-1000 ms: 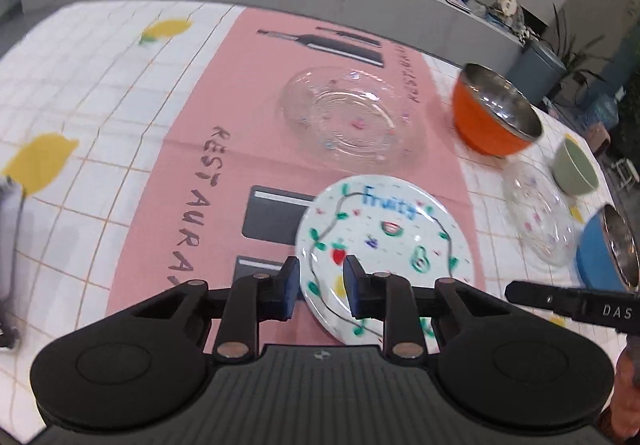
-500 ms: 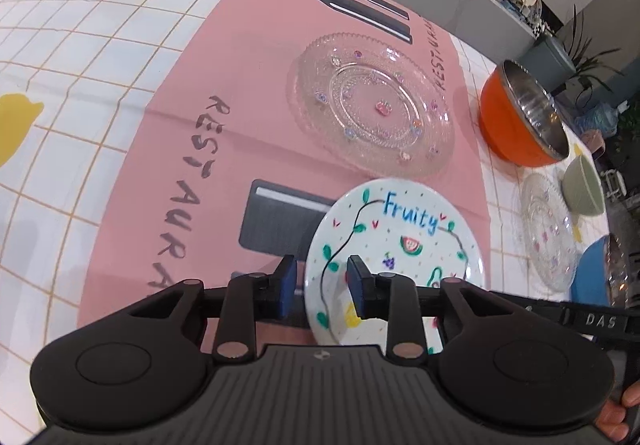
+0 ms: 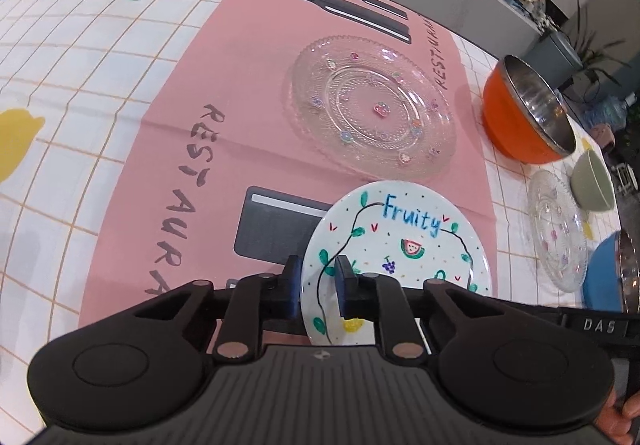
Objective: Organize plates and bowls
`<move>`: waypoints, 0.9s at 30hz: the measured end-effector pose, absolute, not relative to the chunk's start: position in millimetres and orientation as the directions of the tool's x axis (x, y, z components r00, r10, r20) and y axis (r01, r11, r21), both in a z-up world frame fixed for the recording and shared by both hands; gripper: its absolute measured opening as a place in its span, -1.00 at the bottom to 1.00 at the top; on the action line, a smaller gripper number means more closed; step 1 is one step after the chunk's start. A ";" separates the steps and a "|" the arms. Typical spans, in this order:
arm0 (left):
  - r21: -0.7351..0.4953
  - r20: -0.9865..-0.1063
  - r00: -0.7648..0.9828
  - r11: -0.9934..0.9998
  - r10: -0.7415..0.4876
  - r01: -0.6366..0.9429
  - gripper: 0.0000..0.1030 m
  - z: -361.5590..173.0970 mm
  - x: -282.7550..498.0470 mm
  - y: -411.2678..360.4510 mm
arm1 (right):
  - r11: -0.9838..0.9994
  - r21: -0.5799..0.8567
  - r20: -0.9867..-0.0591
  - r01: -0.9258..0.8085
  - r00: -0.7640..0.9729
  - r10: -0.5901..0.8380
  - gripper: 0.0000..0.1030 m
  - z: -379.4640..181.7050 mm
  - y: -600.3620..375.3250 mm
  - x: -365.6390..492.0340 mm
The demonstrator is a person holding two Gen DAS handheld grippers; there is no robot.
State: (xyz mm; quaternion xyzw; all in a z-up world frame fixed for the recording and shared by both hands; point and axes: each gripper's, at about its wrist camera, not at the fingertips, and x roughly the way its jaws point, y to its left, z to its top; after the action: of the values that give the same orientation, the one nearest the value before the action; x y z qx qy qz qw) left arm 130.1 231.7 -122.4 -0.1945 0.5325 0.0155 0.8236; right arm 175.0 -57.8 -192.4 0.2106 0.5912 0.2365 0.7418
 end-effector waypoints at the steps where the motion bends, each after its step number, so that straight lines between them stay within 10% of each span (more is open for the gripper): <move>1: -0.306 -0.883 0.432 0.923 -0.183 -0.235 -0.62 -122.5 129.5 231.0 | 0.800 0.591 -0.777 -0.105 0.192 0.599 -0.88 -193.2 -57.3 174.5; 27: -0.386 -0.825 0.511 0.901 -0.241 -0.198 -0.66 -96.4 68.5 122.6 | 0.802 0.588 -0.753 -0.103 0.292 0.590 -0.89 -160.4 -168.6 117.9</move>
State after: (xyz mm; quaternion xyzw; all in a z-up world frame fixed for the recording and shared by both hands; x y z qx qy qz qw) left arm 68.5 122.6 -96.4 -0.2221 0.4943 -0.0126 0.8404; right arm 117.9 -168.6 -160.4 0.2207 0.5510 0.2241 0.7730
